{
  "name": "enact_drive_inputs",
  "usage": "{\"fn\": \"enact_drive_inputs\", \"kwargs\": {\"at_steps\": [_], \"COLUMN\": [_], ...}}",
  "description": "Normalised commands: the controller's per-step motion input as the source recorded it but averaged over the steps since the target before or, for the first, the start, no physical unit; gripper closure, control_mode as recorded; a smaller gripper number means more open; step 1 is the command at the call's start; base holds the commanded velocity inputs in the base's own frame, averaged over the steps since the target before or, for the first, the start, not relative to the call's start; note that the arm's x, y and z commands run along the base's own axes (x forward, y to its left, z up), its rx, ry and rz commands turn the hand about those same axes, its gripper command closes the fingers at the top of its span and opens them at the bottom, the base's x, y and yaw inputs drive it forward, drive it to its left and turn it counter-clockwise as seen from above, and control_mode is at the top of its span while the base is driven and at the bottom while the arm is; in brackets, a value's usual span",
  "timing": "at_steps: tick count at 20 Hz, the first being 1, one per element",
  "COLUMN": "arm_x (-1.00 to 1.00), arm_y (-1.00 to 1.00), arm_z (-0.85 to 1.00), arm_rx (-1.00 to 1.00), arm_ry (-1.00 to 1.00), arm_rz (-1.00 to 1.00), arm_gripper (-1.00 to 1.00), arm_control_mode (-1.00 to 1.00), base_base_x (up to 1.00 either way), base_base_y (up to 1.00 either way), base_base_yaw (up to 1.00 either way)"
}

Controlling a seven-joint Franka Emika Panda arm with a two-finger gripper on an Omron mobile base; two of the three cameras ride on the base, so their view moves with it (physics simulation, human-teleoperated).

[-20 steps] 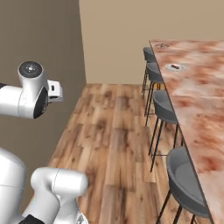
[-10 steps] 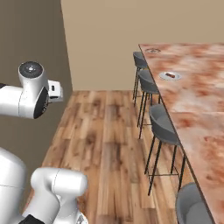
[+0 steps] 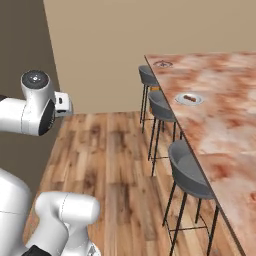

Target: Pick up the tangerine and peach from the fridge and place one fruit on each plate on the dining counter.

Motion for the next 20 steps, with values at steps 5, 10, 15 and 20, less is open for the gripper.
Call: {"fn": "enact_drive_inputs", "kwargs": {"at_steps": [5,10,15,20], "arm_x": [0.00,0.00,0.00,0.00], "arm_y": [0.00,0.00,0.00,0.00], "arm_z": [0.00,0.00,0.00,0.00], "arm_rx": [0.00,0.00,0.00,0.00], "arm_ry": [0.00,0.00,0.00,0.00], "arm_rz": [0.00,0.00,0.00,0.00], "arm_gripper": [1.00,1.00,1.00,1.00], "arm_control_mode": [1.00,1.00,1.00,1.00], "base_base_x": [0.85,0.78,0.71,0.67], "base_base_y": [0.37,0.39,0.45,0.40], "base_base_yaw": [-0.26,-0.30,-0.30,-0.40]}}
